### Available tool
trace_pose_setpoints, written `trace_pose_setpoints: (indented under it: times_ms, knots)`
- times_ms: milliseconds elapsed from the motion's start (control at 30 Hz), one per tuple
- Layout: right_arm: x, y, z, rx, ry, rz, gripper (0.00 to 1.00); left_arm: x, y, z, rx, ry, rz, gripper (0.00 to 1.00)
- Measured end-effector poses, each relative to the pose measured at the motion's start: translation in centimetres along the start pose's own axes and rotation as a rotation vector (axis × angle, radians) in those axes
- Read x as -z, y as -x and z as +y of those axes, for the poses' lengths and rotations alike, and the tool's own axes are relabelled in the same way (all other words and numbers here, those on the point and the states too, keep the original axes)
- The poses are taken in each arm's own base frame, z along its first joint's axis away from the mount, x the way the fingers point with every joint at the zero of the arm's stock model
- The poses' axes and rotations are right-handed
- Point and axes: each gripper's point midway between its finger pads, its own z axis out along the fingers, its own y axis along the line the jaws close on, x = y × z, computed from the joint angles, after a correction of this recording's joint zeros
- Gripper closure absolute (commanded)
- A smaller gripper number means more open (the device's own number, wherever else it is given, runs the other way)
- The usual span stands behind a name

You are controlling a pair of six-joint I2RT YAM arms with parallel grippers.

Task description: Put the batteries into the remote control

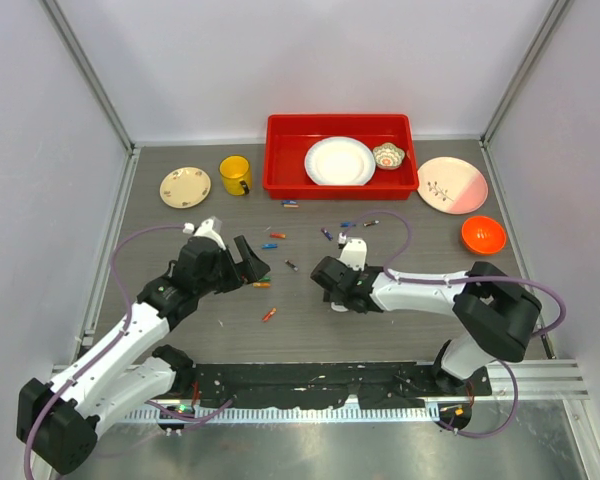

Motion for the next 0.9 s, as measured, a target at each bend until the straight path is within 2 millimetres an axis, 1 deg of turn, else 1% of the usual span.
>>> trace_pose_setpoints:
  times_ms: [33,100,133,233,400,500,533,600,633,667,700,767,800,867,900]
  knots:
    - [-0.1,0.1,0.1,-0.001,-0.001,-0.001,0.41,0.0,0.0,0.0,0.000,0.001,0.000,0.07]
    - [-0.2,0.2,0.4,-0.005,0.000,-0.002,0.31,0.0,0.0,0.0,0.000,0.001,0.000,0.07]
    - [-0.2,0.2,0.5,-0.009,0.002,-0.002,0.23,0.0,0.0,0.0,0.000,0.001,0.000,0.07]
    - [-0.2,0.5,1.1,-0.020,0.015,-0.008,0.11,0.0,-0.1,0.0,-0.002,-0.001,0.003,0.06]
    - [-0.1,0.7,1.2,-0.026,0.024,-0.014,0.09,-0.2,-0.3,0.1,-0.004,0.010,0.007,0.05]
    - [1.0,1.6,1.3,-0.037,0.044,-0.030,0.08,-0.6,-0.5,0.5,-0.010,0.030,0.013,0.06]
    - [1.6,2.1,1.4,-0.046,0.057,-0.041,0.08,-0.7,-0.6,0.5,-0.014,0.036,0.017,0.05]
    - [3.7,3.6,1.1,-0.069,0.088,-0.080,0.08,-1.0,-0.9,0.6,-0.030,0.051,0.028,0.06]
    - [4.9,4.6,1.0,-0.089,0.112,-0.106,0.08,-1.3,-1.1,0.4,-0.043,0.057,0.036,0.05]
    - [6.8,6.1,0.6,-0.116,0.146,-0.151,0.08,-1.5,-1.3,0.1,-0.058,0.060,0.044,0.05]
    - [8.2,7.2,0.3,-0.139,0.168,-0.190,0.08,-1.7,-1.5,-0.5,-0.076,0.059,0.051,0.00]
    - [11.3,9.6,-1.1,-0.187,0.206,-0.281,0.08,-2.4,-2.0,-2.0,-0.125,0.058,0.071,0.00]
    - [12.3,10.2,-1.8,-0.203,0.211,-0.312,0.08,-2.8,-2.4,-2.9,-0.153,0.053,0.082,0.00]
    - [13.8,11.1,-3.5,-0.231,0.211,-0.373,0.08,-4.0,-3.5,-5.2,-0.221,0.036,0.105,0.00]
    - [14.1,11.2,-4.5,-0.239,0.201,-0.393,0.08,-4.5,-4.0,-6.2,-0.245,0.030,0.115,0.00]
